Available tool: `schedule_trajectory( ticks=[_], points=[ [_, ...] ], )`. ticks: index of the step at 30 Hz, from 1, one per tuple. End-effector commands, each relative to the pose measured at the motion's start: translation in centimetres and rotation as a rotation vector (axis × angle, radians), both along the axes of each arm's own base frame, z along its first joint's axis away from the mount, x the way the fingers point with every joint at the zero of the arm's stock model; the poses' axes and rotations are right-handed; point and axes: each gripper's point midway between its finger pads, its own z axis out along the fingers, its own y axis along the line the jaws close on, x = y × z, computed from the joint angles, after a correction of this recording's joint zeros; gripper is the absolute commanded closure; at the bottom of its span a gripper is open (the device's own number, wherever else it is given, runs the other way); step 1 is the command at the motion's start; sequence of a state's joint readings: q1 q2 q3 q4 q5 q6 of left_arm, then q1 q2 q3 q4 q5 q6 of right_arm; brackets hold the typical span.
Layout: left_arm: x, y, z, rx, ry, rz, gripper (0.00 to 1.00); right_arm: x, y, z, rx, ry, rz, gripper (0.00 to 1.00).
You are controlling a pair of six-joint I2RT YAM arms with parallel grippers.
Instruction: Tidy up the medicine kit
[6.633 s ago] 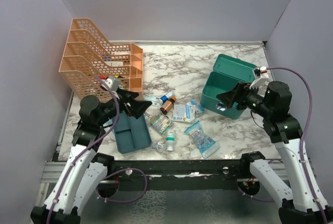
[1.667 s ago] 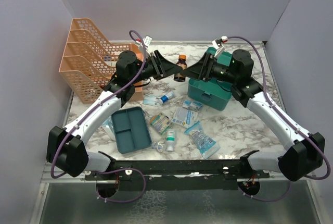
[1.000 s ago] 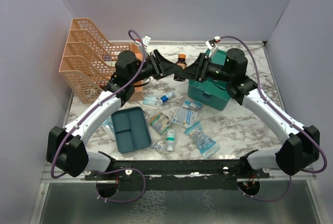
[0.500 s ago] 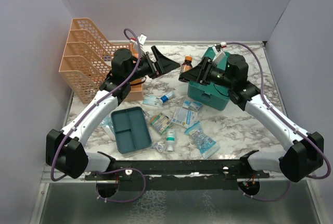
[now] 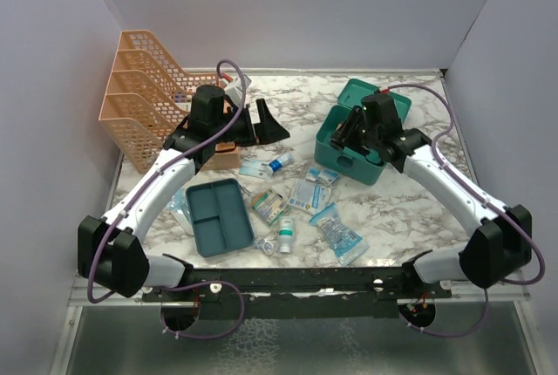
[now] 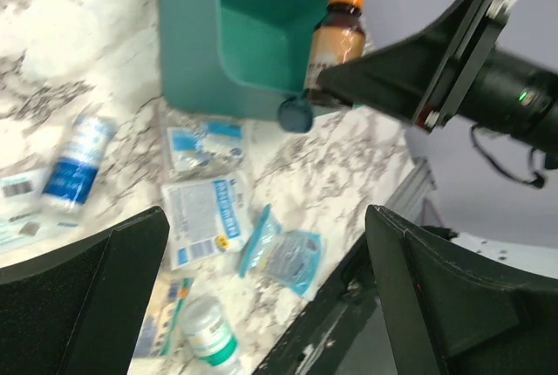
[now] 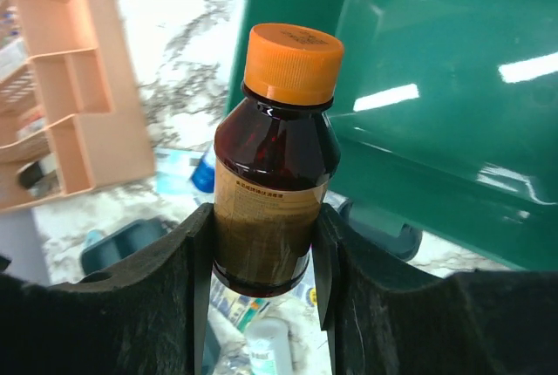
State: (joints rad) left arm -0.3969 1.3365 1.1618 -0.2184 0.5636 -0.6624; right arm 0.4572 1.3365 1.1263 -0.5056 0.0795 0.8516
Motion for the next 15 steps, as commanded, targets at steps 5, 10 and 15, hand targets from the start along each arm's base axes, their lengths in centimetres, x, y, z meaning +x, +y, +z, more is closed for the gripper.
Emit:
schedule_trajectory(
  ticks=[5,10,15],
  points=[
    [0.1,1.5,-5.1,0.128,-0.026,0.025,0.02,3.7,-1.1,-1.5,-0.176,0.03,-0.062,0.68],
    [2.4,1.2,-6.0,0.079,-0.046,0.117,0.05,5.4,-2.6,-1.1,-0.284,-0.042,-0.075,0.68],
    [5.0,1.1,-7.7,0.027,0.04,0.245,0.07,6.6,-3.0,-2.4,-0.323,-0.044,-0.061,0.68]
  ],
)
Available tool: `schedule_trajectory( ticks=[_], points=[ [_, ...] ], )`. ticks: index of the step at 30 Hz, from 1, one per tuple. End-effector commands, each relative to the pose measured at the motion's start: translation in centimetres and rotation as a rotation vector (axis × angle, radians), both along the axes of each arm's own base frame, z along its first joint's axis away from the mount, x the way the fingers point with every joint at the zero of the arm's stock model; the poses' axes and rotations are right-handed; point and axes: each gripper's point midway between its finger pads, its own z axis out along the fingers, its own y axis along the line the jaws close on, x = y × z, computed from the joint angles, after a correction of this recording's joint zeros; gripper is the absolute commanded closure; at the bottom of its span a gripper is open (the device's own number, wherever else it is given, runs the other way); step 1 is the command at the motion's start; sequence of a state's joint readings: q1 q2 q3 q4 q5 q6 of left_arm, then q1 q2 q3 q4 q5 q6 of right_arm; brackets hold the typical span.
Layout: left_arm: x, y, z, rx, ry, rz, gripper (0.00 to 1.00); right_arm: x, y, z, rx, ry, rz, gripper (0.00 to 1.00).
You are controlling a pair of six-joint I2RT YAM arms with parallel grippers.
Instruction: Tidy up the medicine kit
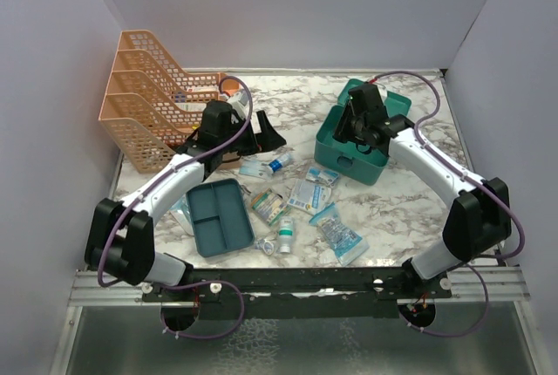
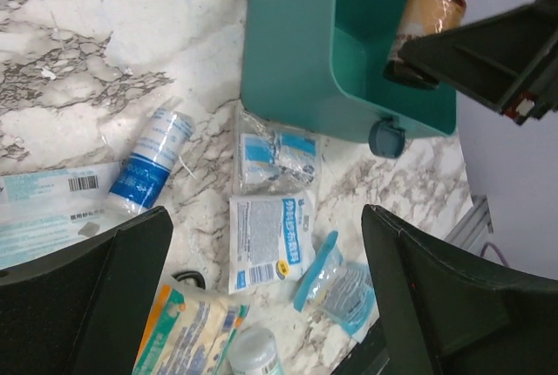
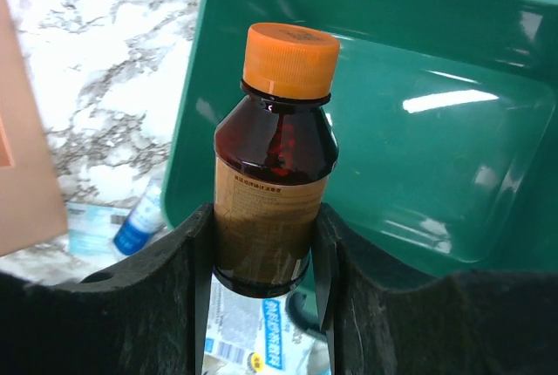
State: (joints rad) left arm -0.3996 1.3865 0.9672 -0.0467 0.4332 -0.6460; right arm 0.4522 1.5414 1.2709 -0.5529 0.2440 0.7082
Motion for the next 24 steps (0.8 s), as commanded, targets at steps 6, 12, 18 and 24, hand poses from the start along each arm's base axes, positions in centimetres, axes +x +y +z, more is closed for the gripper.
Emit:
schedule_trajectory(
  ticks=[6,12,18,24],
  points=[
    [4.6,-0.6,0.1,-0.093,0.0,0.166,0.09,2.1,0.9,0.0,0.003,-0.046,0.064,0.68],
    [4.2,-1.7,-0.1,-0.068,-0.02,0.065,0.09,-1.4,3.0,-2.4,0.121,0.119,0.144,0.68],
    [4.1,-1.9,-0.2,-0.031,-0.073,0.009,0.09,-4.2,3.1,-3.2,0.149,0.223,0.168,0.68],
    [4.4,-1.9,-0.3,0.012,-0.119,-0.031,0.09,-3.8,3.0,-4.1,0.153,0.25,0.12,0.68]
  ],
)
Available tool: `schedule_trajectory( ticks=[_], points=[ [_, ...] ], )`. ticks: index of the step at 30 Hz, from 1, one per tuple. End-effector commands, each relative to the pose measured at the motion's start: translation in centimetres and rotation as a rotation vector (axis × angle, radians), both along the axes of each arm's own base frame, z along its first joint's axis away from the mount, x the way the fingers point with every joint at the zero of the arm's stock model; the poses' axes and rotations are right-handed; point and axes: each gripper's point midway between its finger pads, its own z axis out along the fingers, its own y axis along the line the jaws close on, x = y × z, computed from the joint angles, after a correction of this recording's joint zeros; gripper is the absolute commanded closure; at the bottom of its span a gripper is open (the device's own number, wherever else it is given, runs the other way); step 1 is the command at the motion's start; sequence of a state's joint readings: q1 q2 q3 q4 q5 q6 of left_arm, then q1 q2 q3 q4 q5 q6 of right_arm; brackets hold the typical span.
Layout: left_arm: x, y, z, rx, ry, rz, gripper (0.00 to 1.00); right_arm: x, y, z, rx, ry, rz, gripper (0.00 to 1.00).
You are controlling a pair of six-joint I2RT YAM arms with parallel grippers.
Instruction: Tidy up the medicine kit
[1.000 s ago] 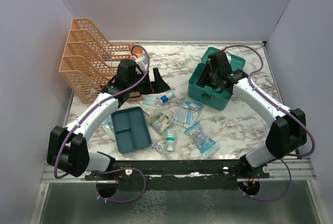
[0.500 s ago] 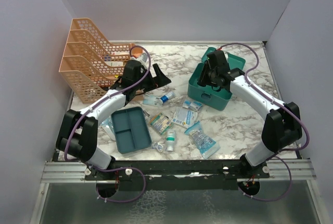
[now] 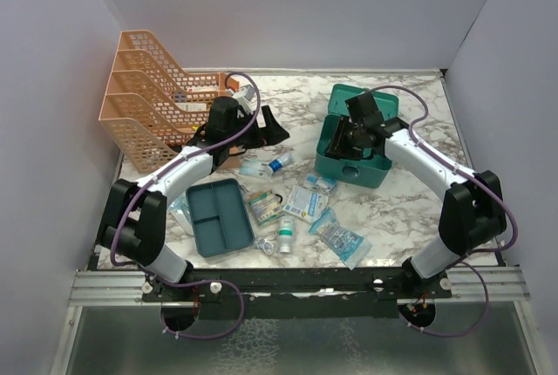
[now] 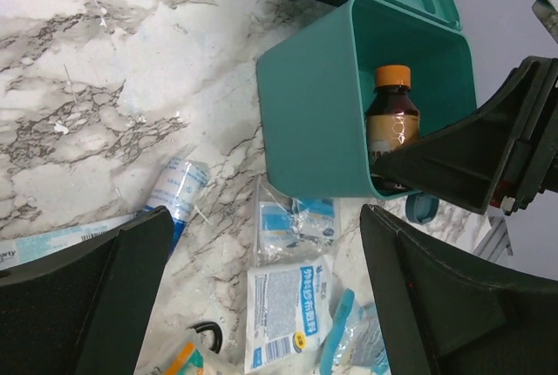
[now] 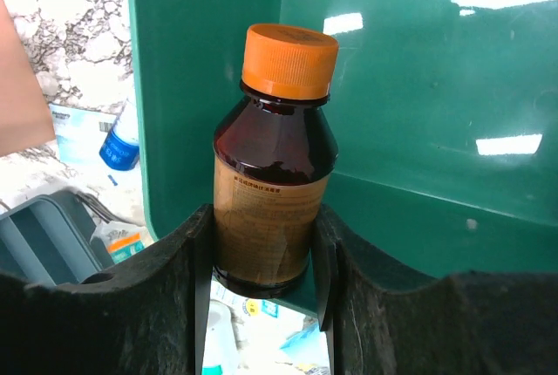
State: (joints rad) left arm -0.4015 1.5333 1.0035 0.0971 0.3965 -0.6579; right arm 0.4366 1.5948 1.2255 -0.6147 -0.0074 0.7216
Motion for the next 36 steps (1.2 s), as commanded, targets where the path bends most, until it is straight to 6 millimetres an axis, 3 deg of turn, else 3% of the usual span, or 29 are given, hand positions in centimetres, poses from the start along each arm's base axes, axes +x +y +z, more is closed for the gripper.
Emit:
schedule_trajectory(
  ticks=[1,9,17,29,32,36],
  points=[
    [0.6,-0.8,1.7,0.027,-0.101,-0.077,0.09,0.4,0.7,0.7,0.041,0.013,-0.029,0.68],
    [0.2,-0.8,2.2,0.067,-0.14,-0.133,0.09,3.3,2.0,-0.4,0.026,-0.052,0.052,0.68],
    [-0.1,-0.8,3.6,0.057,-0.156,-0.142,0.09,2.6,2.9,-3.6,0.028,0.02,0.13,0.67],
    [0.0,-1.0,3.3,0.054,-0.138,-0.145,0.09,2.5,4.4,-6.4,0.083,0.065,0.187,0.66],
    [0.1,-1.0,3.2,0.056,-0.131,-0.144,0.09,2.4,5.0,-6.4,0.122,0.069,0.189,0.6],
    [0.0,-1.0,3.0,0.061,-0.13,-0.153,0.09,2.0,5.3,-6.3,0.16,0.081,0.174,0.44]
  ],
)
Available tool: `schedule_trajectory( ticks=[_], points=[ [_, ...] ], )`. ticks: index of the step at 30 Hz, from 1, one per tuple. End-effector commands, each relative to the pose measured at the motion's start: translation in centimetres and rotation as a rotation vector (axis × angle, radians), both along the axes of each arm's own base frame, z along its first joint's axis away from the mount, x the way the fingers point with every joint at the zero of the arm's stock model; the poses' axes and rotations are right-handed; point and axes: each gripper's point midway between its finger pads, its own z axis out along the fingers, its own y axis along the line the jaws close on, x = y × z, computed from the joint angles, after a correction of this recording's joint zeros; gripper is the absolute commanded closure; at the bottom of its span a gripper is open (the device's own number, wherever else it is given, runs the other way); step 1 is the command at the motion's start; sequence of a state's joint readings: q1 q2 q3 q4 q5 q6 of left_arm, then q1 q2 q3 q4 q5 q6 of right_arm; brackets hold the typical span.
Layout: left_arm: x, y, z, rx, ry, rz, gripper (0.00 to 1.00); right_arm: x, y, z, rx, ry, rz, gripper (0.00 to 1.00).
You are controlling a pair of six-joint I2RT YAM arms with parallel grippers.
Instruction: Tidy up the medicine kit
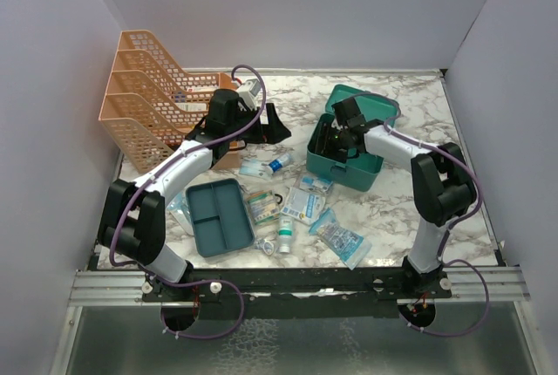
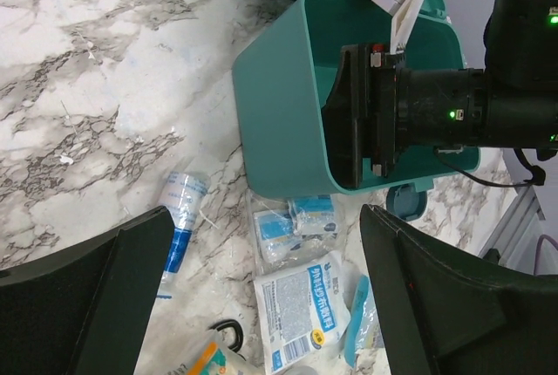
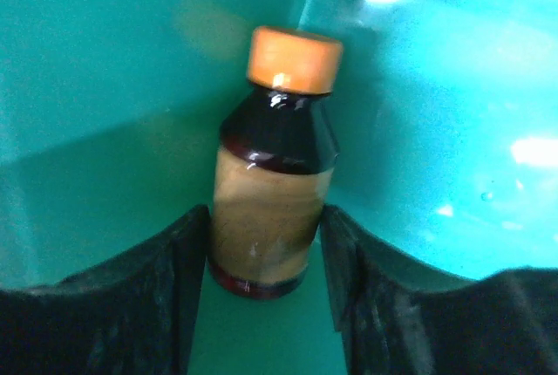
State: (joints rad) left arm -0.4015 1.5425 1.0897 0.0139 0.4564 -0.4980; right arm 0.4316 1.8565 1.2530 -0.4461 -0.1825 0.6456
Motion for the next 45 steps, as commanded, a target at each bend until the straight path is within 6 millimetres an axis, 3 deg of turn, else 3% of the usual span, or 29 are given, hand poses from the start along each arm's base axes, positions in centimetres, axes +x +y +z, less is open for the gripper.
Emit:
schedule_trajectory(
  ticks=[1,7,14,22,26,36,41,45],
  points=[
    [0.0,-0.6,1.4,-0.01,-0.034,-0.035,0.09,0.0,1.5,0.9,0.095,-0.012,0.005,0.42],
    [0.2,-0.6,0.9,0.008,-0.023,-0.039,0.09,0.6,0.4,2.4,0.085,-0.067,-0.035,0.4],
    [0.5,-0.5,0.4,0.026,-0.02,-0.031,0.1,1.2,-0.5,3.7,0.078,-0.138,-0.094,0.47],
    [0.9,0.0,-0.1,0.07,-0.021,-0.024,0.13,2.2,-1.1,1.4,0.012,-0.105,-0.132,0.55],
    [1.0,-0.2,-0.3,0.072,-0.011,-0.029,0.15,2.3,-0.7,1.2,0.023,-0.107,-0.11,0.62],
    [1.0,-0.1,-1.1,0.087,-0.001,-0.033,0.16,-0.3,1.3,1.2,0.152,-0.031,-0.028,0.73],
    [0.4,0.3,-2.4,0.112,0.021,-0.037,0.16,-0.3,0.8,2.3,0.139,-0.028,-0.063,0.72],
    [-0.2,0.4,-3.0,0.131,0.022,-0.043,0.17,1.2,-0.1,5.3,0.083,-0.101,-0.098,0.56]
  ],
)
